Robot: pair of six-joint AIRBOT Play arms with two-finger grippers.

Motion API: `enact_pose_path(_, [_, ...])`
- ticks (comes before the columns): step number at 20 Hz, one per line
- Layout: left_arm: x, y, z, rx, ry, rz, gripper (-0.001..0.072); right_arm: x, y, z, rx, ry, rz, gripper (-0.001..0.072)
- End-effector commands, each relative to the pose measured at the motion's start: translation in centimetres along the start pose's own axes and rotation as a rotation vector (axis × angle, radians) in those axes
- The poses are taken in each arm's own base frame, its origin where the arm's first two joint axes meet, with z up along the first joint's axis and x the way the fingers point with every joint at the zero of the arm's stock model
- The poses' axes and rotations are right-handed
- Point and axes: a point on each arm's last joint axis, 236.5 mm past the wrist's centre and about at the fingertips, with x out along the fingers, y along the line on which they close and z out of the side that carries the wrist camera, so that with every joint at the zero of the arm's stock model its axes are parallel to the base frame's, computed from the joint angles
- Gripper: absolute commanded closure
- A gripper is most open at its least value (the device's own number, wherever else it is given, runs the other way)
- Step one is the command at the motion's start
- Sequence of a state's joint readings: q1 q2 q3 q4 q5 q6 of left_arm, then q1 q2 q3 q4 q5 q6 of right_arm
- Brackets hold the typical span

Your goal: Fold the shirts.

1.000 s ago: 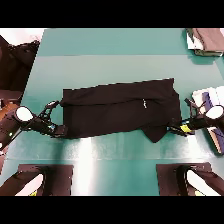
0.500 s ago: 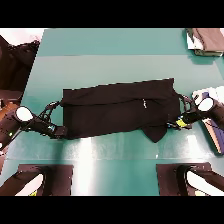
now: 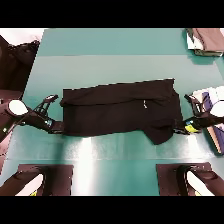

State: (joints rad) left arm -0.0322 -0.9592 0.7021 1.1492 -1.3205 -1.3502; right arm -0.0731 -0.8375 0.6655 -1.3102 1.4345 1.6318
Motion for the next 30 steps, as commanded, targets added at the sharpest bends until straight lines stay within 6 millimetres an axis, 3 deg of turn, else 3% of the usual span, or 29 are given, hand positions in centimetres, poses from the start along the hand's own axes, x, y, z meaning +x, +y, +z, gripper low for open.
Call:
enact_pose_path(1, [-2.2,-1.1,-1.3,0.052,0.044,-0.008,0.0687,-2.7,0.3,-4.2,0.03,0.022,-0.002,0.0686])
enact_pose_path(4, [-4.7,-1.0,-2.3,0.059,-0.028,0.055,0.0687,-4.3,0.6,-5.7,0.077,-0.044,0.007,0.0686])
enact_pose_path(8, [-7.2,-2.4,-4.7,0.043,-0.088,0.062,0.0687,-6.0,0.9,-7.2,0.133,-0.145,0.027,0.0686])
enact_pose_path(10, [-7.4,-2.5,-4.7,0.039,-0.097,0.063,0.0687,-6.5,1.1,-6.9,0.145,-0.196,0.04,0.0686])
enact_pose_path(12, [-7.7,-2.3,-2.8,0.042,-0.178,0.071,0.0687,-6.8,1.5,-5.6,0.143,-0.242,0.06,0.0686])
enact_pose_path(15, [-8.9,-1.8,1.3,0.048,-0.358,0.099,0.0687,-8.8,2.5,-1.3,0.085,-0.309,0.068,0.0686])
enact_pose_path(19, [-9.5,-1.1,5.1,0.038,-0.48,0.119,0.0687,-11.7,3.9,6.7,-0.004,-0.375,0.063,0.0686])
enact_pose_path(24, [-7.6,1.1,9.4,-0.007,-0.505,0.139,0.0687,-11.4,4.6,15.4,-0.064,-0.371,0.047,0.0686])
enact_pose_path(30, [-6.5,2.9,13.9,-0.033,-0.55,0.161,0.0687,-10.7,5.1,21.8,-0.078,-0.367,0.043,0.0686])
